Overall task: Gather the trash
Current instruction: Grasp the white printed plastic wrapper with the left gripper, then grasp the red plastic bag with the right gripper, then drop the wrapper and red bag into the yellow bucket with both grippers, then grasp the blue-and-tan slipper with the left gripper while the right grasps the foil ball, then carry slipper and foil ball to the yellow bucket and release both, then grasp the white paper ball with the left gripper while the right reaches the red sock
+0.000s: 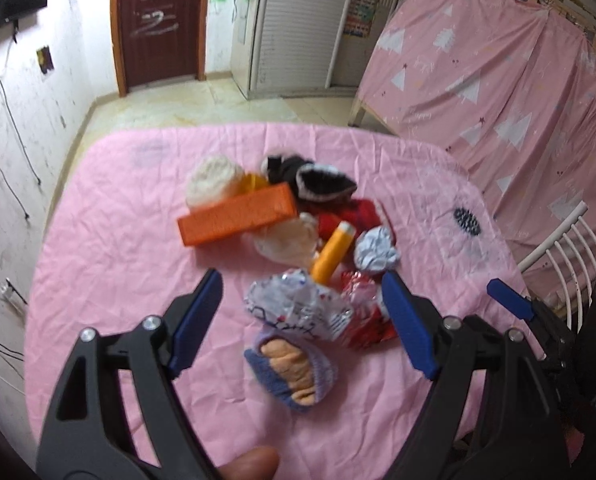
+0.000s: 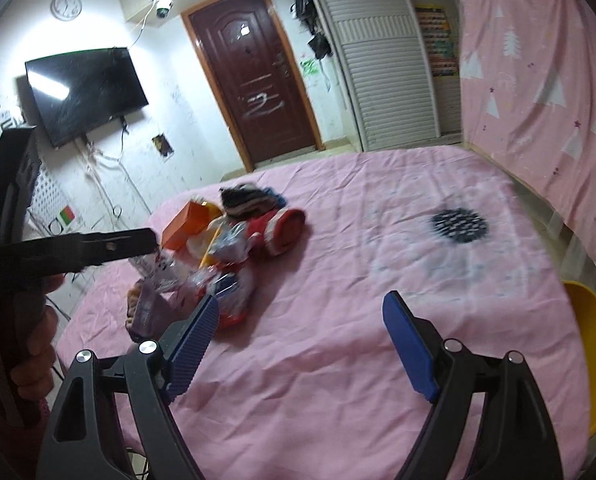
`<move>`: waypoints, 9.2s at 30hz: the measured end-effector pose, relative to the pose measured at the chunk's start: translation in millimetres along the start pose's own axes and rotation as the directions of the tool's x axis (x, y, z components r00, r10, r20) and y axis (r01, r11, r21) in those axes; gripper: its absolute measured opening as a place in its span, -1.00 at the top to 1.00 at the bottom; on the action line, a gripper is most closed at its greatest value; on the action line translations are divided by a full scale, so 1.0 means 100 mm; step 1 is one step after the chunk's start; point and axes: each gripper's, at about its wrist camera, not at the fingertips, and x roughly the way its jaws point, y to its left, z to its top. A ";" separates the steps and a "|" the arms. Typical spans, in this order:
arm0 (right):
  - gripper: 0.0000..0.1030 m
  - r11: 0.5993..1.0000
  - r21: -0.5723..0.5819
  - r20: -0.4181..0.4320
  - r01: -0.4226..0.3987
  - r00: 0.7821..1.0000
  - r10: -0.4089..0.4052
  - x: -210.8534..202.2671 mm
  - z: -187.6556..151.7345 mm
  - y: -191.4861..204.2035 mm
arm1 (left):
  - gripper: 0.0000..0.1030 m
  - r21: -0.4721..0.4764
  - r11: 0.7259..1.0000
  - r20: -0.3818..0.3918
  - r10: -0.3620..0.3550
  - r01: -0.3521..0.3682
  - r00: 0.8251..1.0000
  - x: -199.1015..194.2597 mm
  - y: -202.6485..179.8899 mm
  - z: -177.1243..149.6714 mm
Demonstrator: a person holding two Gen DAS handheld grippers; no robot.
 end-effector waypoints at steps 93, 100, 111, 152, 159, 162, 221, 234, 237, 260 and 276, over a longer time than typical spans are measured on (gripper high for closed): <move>-0.13 0.867 0.426 0.103 0.259 0.938 -0.331 -1.06 -0.47 -2.52 | 0.39 0.346 0.903 -0.122 -0.227 0.256 0.966 0.70 -3.41 0.12; -0.15 0.858 0.448 0.114 0.250 0.936 -0.332 -1.11 -0.49 -2.55 | 0.34 0.341 0.905 -0.125 -0.225 0.255 0.966 0.67 -3.39 0.09; -0.21 0.904 0.374 0.180 0.209 0.939 -0.292 -1.20 -0.32 -2.17 | -0.05 0.306 0.922 -0.020 -0.243 0.237 0.970 0.19 -3.00 0.13; -0.43 0.998 -0.055 0.051 0.032 0.998 -0.029 -0.18 0.05 -0.05 | -0.60 0.045 0.995 0.099 0.081 -0.085 0.992 -0.46 -0.24 0.00; -0.43 0.994 -0.105 -0.008 0.011 1.000 -0.012 0.09 0.03 0.21 | -0.60 0.005 0.998 0.031 0.064 -0.064 0.997 -0.22 0.01 -0.18; -0.43 0.994 -0.112 -0.027 0.009 1.000 -0.012 0.18 0.02 0.26 | -0.60 -0.004 0.998 0.019 0.057 -0.057 0.998 -0.15 0.07 -0.22; 0.41 0.938 0.227 0.135 0.263 0.945 -0.297 -0.90 -0.02 -1.53 | 0.54 0.347 0.938 0.077 -0.038 0.009 0.996 -0.09 -2.10 0.08; 0.40 0.882 0.338 0.096 0.330 0.920 -0.381 -1.03 -0.21 -2.16 | 0.53 0.459 0.880 -0.036 -0.118 0.121 0.992 0.40 -3.12 0.07; 0.38 0.870 0.372 0.078 0.324 0.923 -0.377 -1.02 -0.28 -2.32 | 0.53 0.446 0.878 -0.076 -0.155 0.172 0.985 0.56 -3.26 0.10; -0.27 0.864 0.414 0.064 0.288 0.937 -0.343 -0.94 -0.37 -2.49 | 0.16 0.383 0.894 -0.103 -0.207 0.231 0.973 0.75 -3.29 0.22; -0.35 0.925 0.283 0.108 0.253 0.950 -0.293 -0.90 -0.19 -1.77 | 0.03 0.347 0.933 0.053 -0.124 0.098 0.991 0.14 -2.22 0.51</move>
